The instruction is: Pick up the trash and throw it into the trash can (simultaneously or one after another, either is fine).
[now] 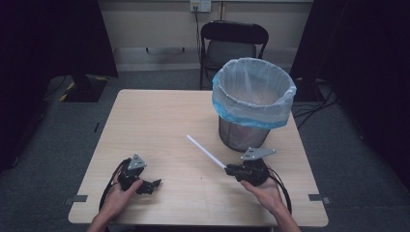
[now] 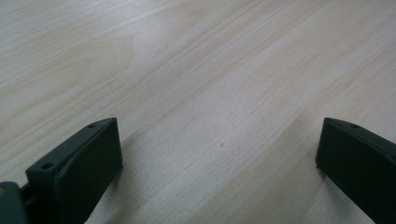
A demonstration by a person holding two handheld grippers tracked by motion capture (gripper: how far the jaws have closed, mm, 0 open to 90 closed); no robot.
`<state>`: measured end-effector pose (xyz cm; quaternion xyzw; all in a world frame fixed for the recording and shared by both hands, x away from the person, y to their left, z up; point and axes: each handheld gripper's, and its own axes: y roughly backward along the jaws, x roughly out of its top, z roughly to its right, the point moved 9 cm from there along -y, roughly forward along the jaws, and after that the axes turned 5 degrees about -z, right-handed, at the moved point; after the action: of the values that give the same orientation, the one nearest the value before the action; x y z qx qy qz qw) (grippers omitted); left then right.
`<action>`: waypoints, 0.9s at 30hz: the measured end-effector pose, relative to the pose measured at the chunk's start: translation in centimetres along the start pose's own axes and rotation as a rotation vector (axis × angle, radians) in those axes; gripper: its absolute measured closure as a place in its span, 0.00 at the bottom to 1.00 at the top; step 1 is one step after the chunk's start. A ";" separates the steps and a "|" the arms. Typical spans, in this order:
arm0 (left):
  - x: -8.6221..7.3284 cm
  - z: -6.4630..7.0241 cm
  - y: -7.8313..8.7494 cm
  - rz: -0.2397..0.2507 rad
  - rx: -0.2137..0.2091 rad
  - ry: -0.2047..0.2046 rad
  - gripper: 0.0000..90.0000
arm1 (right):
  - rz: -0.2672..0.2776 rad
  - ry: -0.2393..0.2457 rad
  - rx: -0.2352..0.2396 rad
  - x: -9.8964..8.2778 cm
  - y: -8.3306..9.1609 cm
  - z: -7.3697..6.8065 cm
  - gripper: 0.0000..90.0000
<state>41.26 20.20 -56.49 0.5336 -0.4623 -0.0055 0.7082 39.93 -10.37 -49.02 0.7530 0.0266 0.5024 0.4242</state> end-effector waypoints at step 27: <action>0.0 0.0 0.0 0.000 0.000 0.001 0.00 | 0.131 0.070 0.019 6.1 3.2 -1.2 0.90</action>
<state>41.26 20.20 -56.49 0.5336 -0.4620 -0.0054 0.7084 40.77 -8.85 -42.19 0.7391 -0.0034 0.5548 0.3820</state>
